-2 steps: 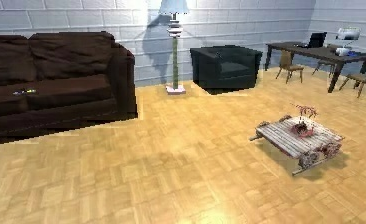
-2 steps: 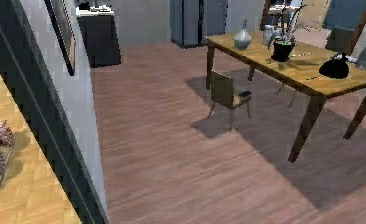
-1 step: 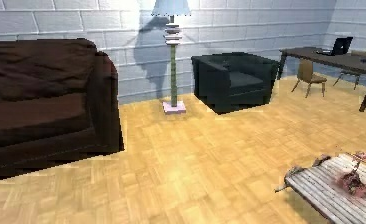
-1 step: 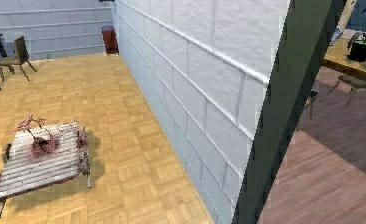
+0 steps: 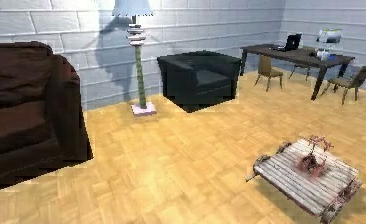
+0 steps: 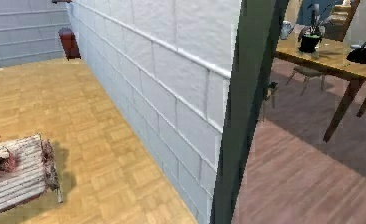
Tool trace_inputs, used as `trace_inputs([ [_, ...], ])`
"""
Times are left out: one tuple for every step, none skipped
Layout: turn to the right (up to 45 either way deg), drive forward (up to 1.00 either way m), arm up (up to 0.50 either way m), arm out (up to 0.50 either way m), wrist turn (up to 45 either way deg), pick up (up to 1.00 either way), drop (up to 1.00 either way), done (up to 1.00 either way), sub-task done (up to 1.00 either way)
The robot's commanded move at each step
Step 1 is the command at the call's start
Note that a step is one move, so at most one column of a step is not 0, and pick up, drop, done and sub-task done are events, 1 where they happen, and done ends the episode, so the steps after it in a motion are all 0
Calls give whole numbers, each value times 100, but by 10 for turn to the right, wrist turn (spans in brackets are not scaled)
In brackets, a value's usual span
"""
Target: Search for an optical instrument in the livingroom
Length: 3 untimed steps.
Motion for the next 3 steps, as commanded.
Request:
trace_inputs([
  [0,100,0,0,0,0,0,0,0],
  [0,20,0,0,0,0,0,0,0],
  [30,0,0,0,0,0,0,0,0],
])
